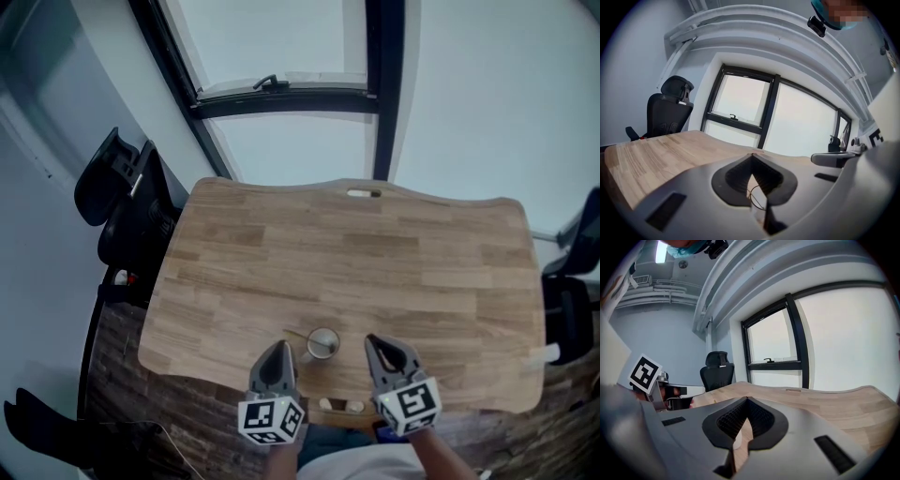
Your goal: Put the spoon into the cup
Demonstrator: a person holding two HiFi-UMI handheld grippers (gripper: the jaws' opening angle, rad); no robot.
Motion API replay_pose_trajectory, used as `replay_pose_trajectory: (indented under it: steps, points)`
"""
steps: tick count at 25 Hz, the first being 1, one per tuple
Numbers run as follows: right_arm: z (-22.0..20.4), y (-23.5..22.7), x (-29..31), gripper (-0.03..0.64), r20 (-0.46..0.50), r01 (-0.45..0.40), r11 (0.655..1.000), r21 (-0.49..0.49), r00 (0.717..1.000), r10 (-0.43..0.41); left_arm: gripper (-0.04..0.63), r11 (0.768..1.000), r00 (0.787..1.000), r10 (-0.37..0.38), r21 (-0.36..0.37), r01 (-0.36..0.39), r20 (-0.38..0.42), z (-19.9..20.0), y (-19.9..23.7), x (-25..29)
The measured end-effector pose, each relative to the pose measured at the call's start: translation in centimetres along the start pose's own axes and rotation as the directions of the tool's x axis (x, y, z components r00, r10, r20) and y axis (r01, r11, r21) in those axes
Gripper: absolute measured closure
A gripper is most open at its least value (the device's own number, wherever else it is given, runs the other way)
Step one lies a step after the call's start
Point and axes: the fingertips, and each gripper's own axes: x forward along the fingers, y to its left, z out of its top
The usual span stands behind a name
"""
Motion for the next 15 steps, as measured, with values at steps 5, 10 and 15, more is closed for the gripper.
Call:
replay_pose_trajectory:
  steps: [5,10,15]
  points:
    - [0.2,0.1,-0.3,0.620,-0.005,0.009,1.000,-0.014,1.000,-0.009,0.594,1.000,1.000,-0.019,-0.001,0.019,-0.005,0.1,-0.5,-0.3]
    - [1.2,0.3,-0.8,0.620,0.007,0.010,0.999,-0.037,1.000,-0.010,0.594,1.000,1.000,-0.027,-0.002,0.027,0.006,0.8,-0.8,-0.7]
    - [1.3,0.4,-1.2,0.620,0.006,0.009,0.999,-0.038,1.000,-0.009,0.594,0.999,0.999,-0.044,0.007,0.044,0.024,1.9,-1.7,-0.6]
